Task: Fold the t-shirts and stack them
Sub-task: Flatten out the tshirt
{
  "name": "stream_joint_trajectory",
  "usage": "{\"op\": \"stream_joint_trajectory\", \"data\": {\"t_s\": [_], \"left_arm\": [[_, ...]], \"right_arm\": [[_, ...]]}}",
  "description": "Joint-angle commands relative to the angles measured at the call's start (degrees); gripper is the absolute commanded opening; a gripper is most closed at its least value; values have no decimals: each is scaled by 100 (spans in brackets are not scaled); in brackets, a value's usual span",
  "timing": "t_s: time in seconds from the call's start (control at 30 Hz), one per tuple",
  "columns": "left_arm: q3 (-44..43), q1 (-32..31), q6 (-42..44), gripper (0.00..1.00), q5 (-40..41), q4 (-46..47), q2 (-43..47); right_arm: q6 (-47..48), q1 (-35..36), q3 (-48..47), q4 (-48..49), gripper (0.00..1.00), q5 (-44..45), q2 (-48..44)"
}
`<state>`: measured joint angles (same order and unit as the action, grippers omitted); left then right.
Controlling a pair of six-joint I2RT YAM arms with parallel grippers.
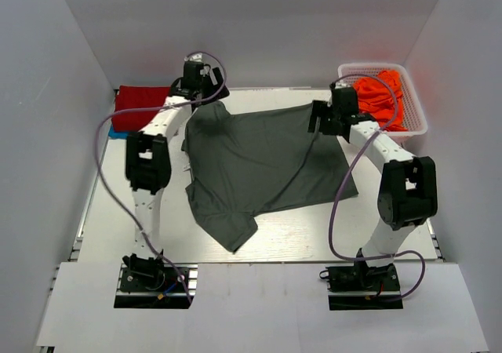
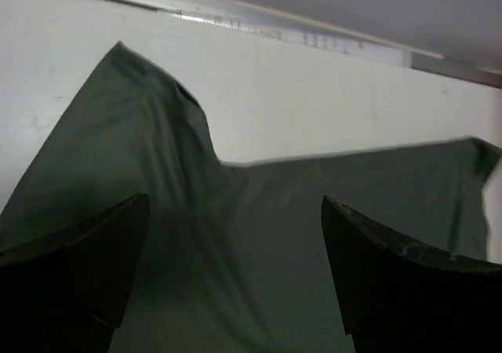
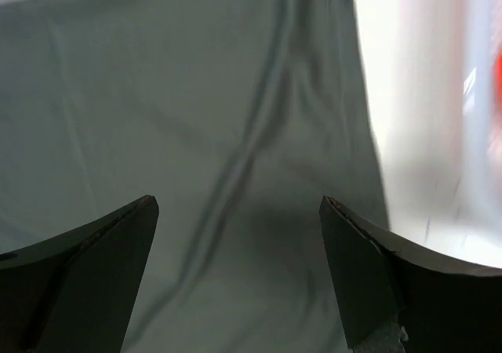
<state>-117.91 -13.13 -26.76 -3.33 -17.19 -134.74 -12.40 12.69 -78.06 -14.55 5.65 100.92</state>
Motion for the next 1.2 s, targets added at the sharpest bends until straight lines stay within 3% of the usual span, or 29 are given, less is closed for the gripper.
{"op": "stream_joint_trajectory", "data": {"t_s": [0.0, 0.03, 0.13, 0.27, 0.37, 0.5, 0.77, 0.9, 1.17], "left_arm": [[1055, -76, -30, 100, 657, -961, 1983], [2016, -76, -144, 100, 728, -1023, 2656], [3654, -129, -417, 100, 387, -734, 3408], [4609, -243, -417, 100, 43, -592, 3727], [4716, -296, -304, 100, -18, -593, 3394], [4575, -296, -373, 100, 139, -803, 2779], [4706, -190, -628, 100, 1045, -1550, 2408], [4847, -190, -699, 100, 1045, -1419, 2584], [4619, -138, -699, 100, 1028, -1596, 2347]], "right_arm": [[-350, 58, 589, -768, 90, -37, -230], [-446, 58, 790, -900, 90, -3, -266], [-772, 41, 1424, -963, 90, -29, -503], [-930, 58, 2171, -831, 90, -502, -915], [-1009, 6, 2409, -769, 90, -671, -1013], [-1272, -47, 2629, -1128, 90, -232, -865], [-2485, -231, 2866, -2822, 90, 2436, -1250], [-2977, -354, 3042, -3229, 90, 3045, -1496], [-2882, -838, 3614, -2914, 90, 2679, -2077]]}}
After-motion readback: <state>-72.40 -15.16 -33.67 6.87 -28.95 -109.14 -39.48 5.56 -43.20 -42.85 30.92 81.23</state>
